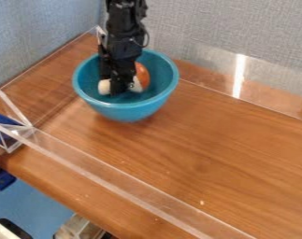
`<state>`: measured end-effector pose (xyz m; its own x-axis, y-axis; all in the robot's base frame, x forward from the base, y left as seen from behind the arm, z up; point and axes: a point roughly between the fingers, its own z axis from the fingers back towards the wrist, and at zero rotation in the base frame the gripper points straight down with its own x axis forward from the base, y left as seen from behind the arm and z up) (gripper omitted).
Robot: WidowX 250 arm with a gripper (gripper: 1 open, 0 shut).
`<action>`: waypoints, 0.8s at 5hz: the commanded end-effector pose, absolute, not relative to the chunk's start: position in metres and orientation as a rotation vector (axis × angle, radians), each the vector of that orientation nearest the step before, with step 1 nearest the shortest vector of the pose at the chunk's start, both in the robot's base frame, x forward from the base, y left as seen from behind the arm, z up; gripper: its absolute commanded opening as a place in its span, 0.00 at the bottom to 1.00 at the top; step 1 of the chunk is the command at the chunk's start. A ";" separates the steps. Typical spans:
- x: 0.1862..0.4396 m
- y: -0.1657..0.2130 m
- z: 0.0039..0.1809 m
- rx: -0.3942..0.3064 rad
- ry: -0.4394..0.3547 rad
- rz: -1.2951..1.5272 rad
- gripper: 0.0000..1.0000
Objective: Put the mushroom in the blue bowl
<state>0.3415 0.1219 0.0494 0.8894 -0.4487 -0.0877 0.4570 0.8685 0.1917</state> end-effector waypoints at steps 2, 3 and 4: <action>0.349 0.110 0.067 0.231 -0.028 -0.493 1.00; 0.349 0.105 0.072 0.230 -0.046 -0.491 1.00; 0.348 0.103 0.073 0.232 -0.057 -0.486 1.00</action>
